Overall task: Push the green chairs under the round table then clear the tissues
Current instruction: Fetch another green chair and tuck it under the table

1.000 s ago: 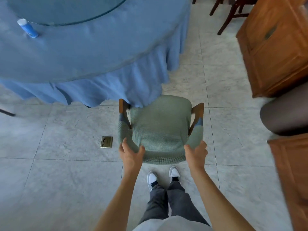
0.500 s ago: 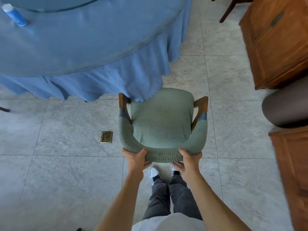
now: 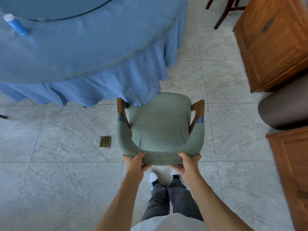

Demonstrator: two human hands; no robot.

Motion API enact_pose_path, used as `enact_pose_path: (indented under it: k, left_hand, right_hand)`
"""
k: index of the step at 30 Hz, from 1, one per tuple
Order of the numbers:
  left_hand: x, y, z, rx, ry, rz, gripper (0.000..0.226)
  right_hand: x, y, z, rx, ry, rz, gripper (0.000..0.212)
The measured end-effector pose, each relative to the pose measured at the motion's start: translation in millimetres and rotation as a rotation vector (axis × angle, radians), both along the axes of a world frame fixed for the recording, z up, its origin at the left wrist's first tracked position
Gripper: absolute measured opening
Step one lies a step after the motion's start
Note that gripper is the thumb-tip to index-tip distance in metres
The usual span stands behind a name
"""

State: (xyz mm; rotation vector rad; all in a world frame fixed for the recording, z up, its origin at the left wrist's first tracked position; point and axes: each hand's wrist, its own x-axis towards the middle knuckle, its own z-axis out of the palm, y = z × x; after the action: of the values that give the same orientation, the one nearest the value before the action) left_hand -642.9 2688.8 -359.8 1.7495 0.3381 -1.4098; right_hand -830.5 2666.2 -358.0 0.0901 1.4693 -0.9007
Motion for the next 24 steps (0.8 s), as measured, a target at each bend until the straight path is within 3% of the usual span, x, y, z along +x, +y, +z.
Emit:
enact_pose_path:
  k: [5, 14, 24]
  left_hand:
    - [0, -1, -2, -0.009, -0.014, 0.004, 0.055]
    - [-23, 4, -3, 0.025, -0.063, 0.025, 0.052]
    - [-117, -15, 7, 0.014, -0.088, 0.163, 0.047]
  right_hand:
    - [-5, -2, 2, -0.01, -0.029, -0.019, 0.06]
    - [-26, -3, -3, -0.01, 0.088, 0.08, 0.057]
    - [-111, -50, -5, -0.045, 0.158, 0.246, 0.058]
